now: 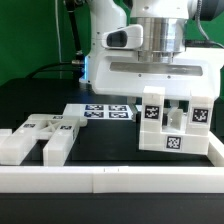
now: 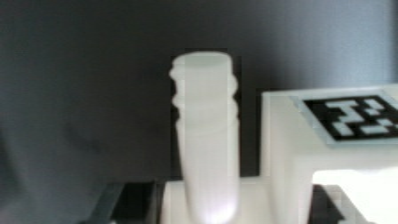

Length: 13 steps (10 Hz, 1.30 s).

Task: Assemble chair

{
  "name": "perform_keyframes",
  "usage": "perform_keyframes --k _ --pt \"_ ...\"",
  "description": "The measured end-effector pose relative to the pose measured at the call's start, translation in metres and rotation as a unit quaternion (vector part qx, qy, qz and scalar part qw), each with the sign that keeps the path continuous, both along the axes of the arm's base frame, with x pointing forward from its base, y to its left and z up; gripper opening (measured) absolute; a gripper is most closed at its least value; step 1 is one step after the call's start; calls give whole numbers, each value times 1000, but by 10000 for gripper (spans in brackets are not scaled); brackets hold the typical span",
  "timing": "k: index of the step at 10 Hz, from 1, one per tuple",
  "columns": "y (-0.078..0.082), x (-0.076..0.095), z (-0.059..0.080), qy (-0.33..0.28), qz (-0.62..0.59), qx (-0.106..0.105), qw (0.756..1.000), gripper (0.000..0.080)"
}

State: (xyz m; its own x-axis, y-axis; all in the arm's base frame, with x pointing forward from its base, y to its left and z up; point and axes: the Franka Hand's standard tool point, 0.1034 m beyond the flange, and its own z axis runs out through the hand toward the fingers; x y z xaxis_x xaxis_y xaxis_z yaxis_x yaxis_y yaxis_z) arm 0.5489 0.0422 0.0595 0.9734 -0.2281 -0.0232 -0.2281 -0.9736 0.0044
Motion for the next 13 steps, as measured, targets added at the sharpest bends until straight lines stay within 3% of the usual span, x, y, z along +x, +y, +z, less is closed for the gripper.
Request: perform_keyframes --k 4,10,13 --pt "-9 -13 23 158 -4 34 987 333" --pt "-20 -25 20 333 -25 46 941 333" --pt "-32 -34 18 449 -35 57 891 333"
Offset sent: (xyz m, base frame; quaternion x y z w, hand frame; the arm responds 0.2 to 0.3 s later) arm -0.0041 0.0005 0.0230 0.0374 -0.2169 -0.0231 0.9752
